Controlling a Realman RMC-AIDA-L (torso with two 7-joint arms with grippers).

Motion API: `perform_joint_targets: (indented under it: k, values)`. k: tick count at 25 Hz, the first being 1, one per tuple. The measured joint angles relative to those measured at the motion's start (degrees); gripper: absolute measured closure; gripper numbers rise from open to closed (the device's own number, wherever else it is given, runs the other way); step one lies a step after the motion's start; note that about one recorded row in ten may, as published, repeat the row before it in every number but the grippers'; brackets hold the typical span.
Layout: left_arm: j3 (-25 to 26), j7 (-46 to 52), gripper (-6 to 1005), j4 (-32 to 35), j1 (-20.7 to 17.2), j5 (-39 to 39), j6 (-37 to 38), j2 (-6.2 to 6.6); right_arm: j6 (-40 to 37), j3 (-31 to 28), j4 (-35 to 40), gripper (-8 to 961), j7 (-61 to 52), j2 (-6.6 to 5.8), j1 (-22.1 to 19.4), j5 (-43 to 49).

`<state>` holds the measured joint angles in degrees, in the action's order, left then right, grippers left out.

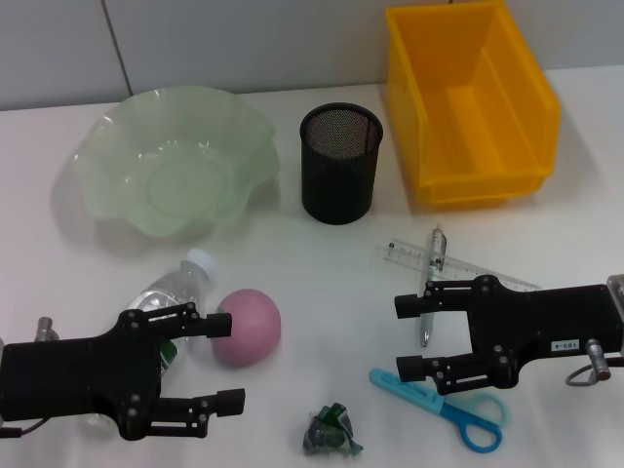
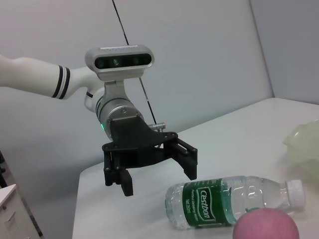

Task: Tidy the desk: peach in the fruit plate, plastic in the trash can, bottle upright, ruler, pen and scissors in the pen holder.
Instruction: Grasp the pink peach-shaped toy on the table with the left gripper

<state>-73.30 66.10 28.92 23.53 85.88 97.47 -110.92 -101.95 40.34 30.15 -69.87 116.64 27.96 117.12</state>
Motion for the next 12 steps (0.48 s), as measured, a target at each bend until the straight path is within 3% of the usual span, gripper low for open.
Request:
perform_joint_targets:
  k: [12]
  values:
    - [0.1, 0.1, 157, 0.3, 0.3, 0.2, 0.0, -0.09, 0.0, 0.0, 0.0, 180, 0.0, -0.10, 0.0, 0.2]
